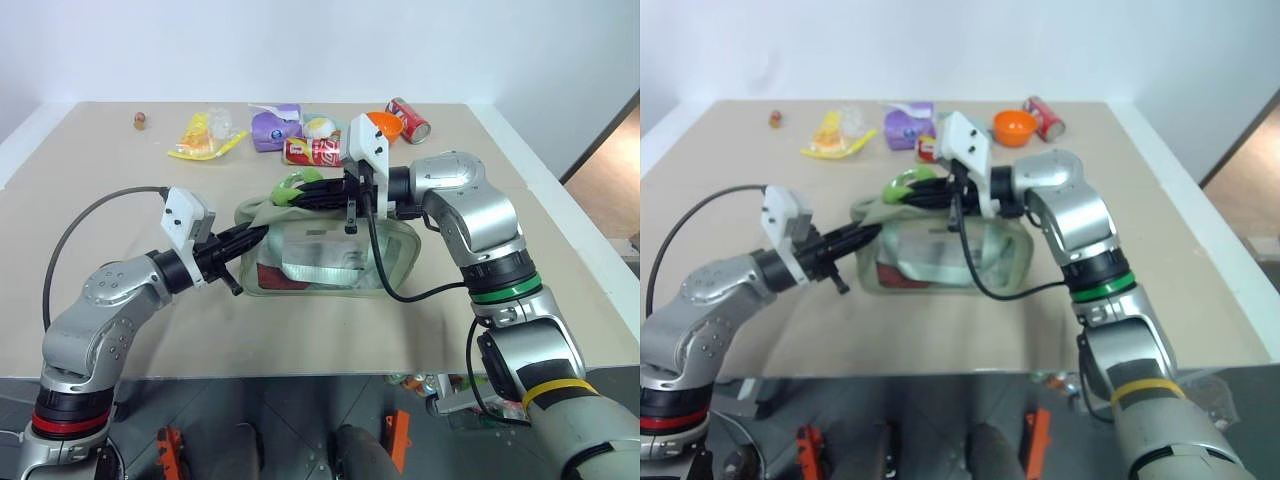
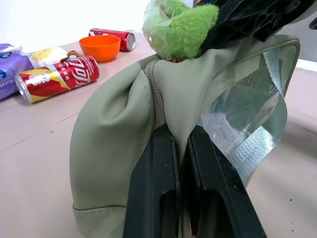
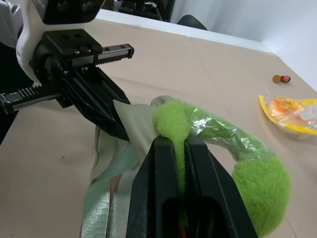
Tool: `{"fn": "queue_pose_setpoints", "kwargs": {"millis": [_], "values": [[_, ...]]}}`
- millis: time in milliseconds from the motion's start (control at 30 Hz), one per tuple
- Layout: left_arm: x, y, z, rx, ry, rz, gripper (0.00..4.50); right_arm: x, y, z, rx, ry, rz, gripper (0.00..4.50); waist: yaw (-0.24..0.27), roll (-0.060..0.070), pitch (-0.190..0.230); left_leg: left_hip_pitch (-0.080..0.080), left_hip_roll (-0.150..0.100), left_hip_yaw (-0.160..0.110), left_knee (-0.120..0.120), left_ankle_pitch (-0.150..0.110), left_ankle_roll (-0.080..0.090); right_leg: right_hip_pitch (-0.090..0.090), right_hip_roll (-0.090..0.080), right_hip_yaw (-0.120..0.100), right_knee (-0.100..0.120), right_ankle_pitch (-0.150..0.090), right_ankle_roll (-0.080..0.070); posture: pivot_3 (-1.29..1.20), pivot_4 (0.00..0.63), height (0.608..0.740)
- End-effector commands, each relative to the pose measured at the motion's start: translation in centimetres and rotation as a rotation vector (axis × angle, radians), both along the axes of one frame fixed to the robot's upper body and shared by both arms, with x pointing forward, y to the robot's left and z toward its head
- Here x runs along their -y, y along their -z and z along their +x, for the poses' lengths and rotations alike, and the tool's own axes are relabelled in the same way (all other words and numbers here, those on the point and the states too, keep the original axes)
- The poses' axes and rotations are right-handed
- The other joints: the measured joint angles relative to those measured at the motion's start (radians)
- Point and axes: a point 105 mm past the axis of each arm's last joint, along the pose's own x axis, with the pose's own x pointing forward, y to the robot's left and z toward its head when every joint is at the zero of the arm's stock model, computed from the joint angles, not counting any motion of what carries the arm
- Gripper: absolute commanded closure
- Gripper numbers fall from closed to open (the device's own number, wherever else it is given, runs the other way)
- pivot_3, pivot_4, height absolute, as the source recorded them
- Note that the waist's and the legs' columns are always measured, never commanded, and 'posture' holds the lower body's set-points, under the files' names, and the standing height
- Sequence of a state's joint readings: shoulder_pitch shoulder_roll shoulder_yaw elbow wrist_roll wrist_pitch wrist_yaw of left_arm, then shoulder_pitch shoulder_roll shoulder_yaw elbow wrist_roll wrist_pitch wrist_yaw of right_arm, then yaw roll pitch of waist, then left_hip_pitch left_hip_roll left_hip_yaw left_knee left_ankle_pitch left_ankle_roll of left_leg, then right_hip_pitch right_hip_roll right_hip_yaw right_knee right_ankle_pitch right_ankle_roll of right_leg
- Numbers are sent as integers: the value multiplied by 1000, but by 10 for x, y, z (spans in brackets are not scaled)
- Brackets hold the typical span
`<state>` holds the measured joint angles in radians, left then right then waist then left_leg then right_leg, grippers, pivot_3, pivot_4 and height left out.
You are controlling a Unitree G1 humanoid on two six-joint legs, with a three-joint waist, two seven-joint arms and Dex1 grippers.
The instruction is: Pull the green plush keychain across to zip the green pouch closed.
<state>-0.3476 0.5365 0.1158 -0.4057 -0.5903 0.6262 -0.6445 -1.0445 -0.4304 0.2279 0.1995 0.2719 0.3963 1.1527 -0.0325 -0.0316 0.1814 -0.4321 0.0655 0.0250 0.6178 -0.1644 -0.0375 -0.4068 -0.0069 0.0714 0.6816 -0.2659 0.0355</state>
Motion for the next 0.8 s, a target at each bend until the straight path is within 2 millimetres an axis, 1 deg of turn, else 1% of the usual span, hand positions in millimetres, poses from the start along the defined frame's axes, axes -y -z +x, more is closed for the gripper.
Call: {"fn": "queue_pose_setpoints", "kwargs": {"millis": [33,233,333,433,567,700,800], "values": [[3,-3,2,17,-10,2,4500,5,-27,-9,52,-26,92,4479,0,0,0,0,0,0,0,0,0,0,0,0,0,0,0,0,150,740],[1,-9,14,51,-73,-1,4500,21,-56,-12,152,14,177,4479,2,0,0,0,0,0,0,0,0,0,0,0,0,0,0,0,150,740],[0,-15,20,75,-89,-11,4500,38,-66,-11,205,68,193,4479,3,0,0,0,0,0,0,0,0,0,0,0,0,0,0,0,150,740],[-1,-17,22,90,-95,-16,4500,58,-64,-8,215,138,186,4479,2,0,0,-1,0,0,0,0,0,-1,0,0,0,0,0,0,150,740],[-5,-15,24,87,-108,-8,4500,83,-53,-5,207,233,159,4479,2,0,0,-1,0,0,-1,-1,1,-1,0,0,-1,-1,0,0,150,740],[-5,-14,27,82,-109,-6,4500,100,-44,-5,196,294,134,4479,2,0,0,-2,0,0,-1,-1,1,-1,0,0,-1,-1,0,0,150,740],[-4,-14,29,77,-107,-10,4500,108,-42,-4,203,336,131,4479,2,0,0,-1,0,0,0,-1,1,-1,0,0,-1,-1,0,0,150,740]]}}
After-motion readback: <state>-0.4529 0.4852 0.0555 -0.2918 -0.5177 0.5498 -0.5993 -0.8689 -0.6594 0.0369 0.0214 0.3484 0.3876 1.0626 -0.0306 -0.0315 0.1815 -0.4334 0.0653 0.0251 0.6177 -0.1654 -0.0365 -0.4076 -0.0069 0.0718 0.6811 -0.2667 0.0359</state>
